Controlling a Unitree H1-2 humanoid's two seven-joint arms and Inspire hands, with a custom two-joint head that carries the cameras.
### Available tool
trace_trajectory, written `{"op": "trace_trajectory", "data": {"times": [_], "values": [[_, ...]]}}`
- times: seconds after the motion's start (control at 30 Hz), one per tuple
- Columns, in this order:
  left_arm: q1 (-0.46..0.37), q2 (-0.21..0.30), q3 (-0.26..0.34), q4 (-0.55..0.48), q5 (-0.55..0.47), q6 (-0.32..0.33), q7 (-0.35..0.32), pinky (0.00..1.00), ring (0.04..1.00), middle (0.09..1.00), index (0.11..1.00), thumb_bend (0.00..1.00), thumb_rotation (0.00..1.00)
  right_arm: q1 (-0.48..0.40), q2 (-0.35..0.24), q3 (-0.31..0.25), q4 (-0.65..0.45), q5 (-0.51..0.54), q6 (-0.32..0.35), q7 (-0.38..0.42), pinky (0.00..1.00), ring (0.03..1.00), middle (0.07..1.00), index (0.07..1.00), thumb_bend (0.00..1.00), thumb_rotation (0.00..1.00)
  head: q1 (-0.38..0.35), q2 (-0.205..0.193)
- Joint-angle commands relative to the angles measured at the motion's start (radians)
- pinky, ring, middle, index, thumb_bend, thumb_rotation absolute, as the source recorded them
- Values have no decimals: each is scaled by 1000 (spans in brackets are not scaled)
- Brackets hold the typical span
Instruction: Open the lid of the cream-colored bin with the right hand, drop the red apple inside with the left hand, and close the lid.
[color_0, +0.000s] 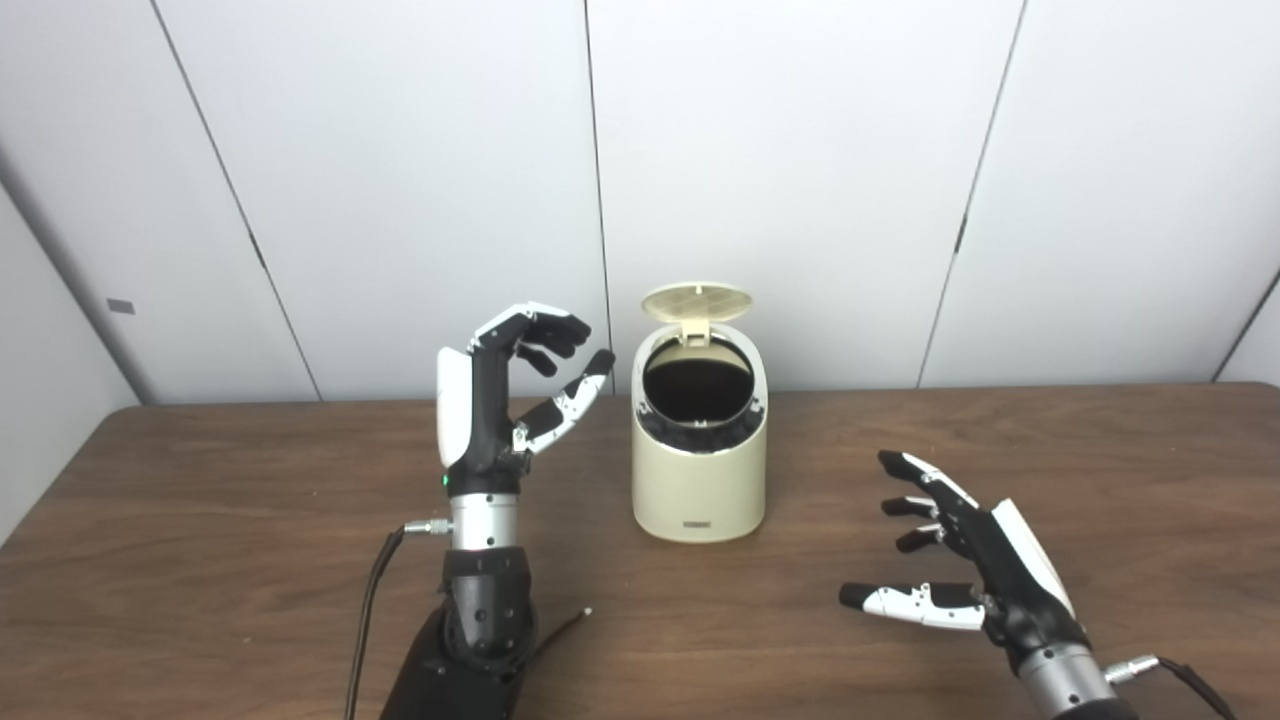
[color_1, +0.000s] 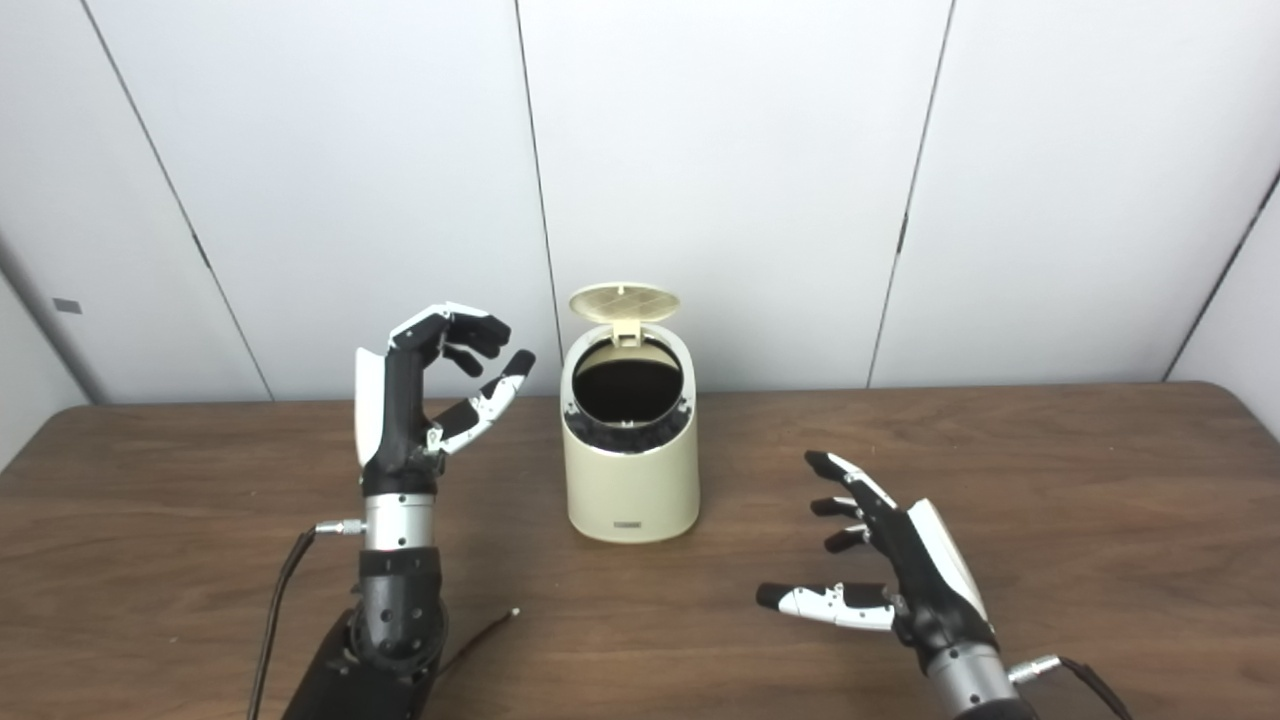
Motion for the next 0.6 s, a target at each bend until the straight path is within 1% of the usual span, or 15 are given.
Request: {"op": "trace_trajectory", "data": {"times": [0.0, 0.13, 0.2, 0.27, 0.3, 0.33, 0.37, 0.47, 0.5, 0.53, 0.57], "values": [[-19, 24, 10, -48, -67, -31, -45, 392, 514, 495, 494, 515, 0, -22, -9, -3, -11, 2, -41, -16, 617, 773, 887, 872, 774, 251, 2, 0], [20, 45, 30, -82, -152, -20, -136, 413, 531, 497, 496, 515, 0, -29, -10, -3, -11, 9, -44, -15, 607, 766, 887, 870, 768, 215, 3, 0], [50, 60, 40, -100, -201, 0, -192, 453, 551, 500, 496, 514, 0, -40, -11, -7, -5, 14, -45, -16, 613, 779, 888, 868, 781, 236, 7, -1], [74, 72, 49, -111, -248, 16, -244, 478, 566, 502, 493, 514, 0, -53, -10, -11, -2, 21, -40, -16, 613, 785, 890, 867, 786, 235, 9, -3], [86, 78, 53, -116, -265, 29, -267, 493, 580, 537, 494, 512, 13, -59, -10, -14, 0, 28, -39, -14, 618, 789, 892, 865, 787, 223, 11, -3], [99, 83, 57, -123, -280, 42, -289, 503, 595, 606, 496, 508, 42, -66, -11, -16, 2, 33, -43, -14, 625, 792, 895, 865, 783, 212, 12, -3], [111, 87, 61, -128, -293, 54, -307, 508, 607, 646, 497, 506, 57, -71, -12, -17, 6, 38, -50, -13, 628, 793, 897, 865, 778, 205, 14, -3], [135, 89, 73, -135, -319, 73, -346, 512, 620, 686, 499, 505, 73, -85, -17, -19, 13, 52, -65, -10, 633, 795, 899, 864, 774, 189, 16, -5], [151, 92, 76, -137, -323, 84, -359, 526, 632, 698, 614, 575, 132, -94, -20, -20, 18, 59, -73, -7, 634, 795, 900, 866, 777, 188, 18, -6], [162, 94, 79, -139, -326, 93, -369, 555, 647, 709, 692, 620, 177, -101, -22, -21, 21, 65, -79, -6, 634, 794, 899, 868, 780, 192, 18, -6], [176, 96, 82, -143, -339, 106, -385, 565, 652, 714, 718, 635, 192, -107, -22, -21, 22, 68, -77, -4, 634, 794, 899, 869, 782, 193, 18, -6]]}}
